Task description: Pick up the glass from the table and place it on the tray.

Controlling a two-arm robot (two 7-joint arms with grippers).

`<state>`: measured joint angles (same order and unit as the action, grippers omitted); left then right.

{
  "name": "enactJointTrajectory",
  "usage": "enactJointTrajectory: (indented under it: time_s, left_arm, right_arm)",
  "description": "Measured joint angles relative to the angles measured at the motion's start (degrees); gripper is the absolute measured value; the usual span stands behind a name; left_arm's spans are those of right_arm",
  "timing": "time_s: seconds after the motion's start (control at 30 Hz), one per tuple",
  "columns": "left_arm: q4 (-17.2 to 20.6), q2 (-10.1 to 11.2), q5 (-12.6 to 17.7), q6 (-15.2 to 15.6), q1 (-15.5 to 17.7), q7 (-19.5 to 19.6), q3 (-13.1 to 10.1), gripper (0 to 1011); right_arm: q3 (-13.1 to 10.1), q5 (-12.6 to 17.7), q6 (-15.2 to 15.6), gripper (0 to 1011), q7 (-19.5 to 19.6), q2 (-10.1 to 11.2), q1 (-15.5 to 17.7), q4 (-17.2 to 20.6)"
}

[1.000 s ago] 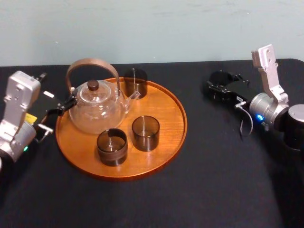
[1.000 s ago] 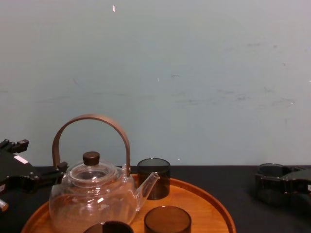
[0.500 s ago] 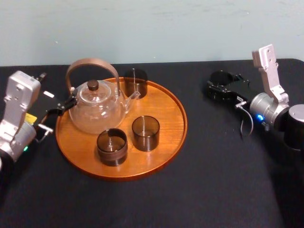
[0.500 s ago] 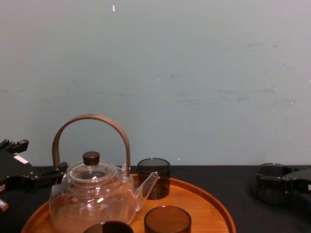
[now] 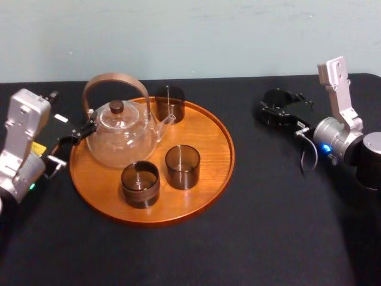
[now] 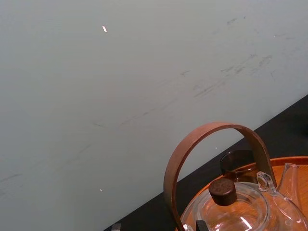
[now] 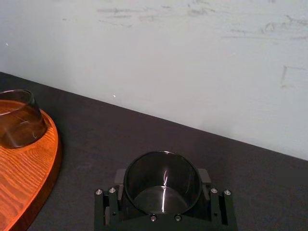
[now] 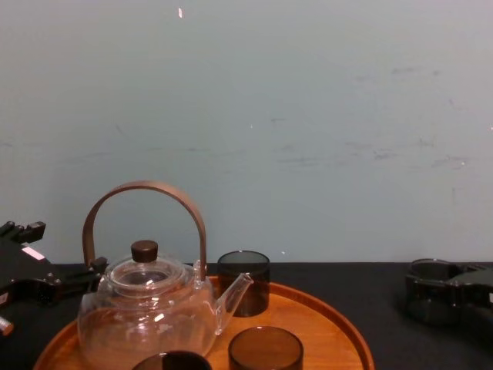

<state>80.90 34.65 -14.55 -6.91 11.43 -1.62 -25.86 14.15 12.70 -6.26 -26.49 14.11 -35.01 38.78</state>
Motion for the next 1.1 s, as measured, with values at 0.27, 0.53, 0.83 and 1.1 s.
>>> enactJointTrajectory:
  time_s: [0.27,0.53,0.83,1.1]
  left_arm:
    - [0.0,0.0,0.0,0.0,0.0,0.0,0.0,1010]
    - [0.0,0.0,0.0,0.0,0.0,0.0,0.0,1010]
    - [0.0,0.0,0.0,0.0,0.0,0.0,0.0,1010]
    - [0.0,0.0,0.0,0.0,0.0,0.0,0.0,1010]
  right_arm:
    - [-0.2,0.0,1.0,904,0.2,0.6,2.0,4.7]
    - [0.4,0.0,2.5,904,0.2,1.3,4.6,11.1]
    - [2.0,0.4,4.0,904,0.0,1.8,7.2,18.0]
    - [3.6,0.9,4.9,904,-0.6,2.1,8.7,22.7]
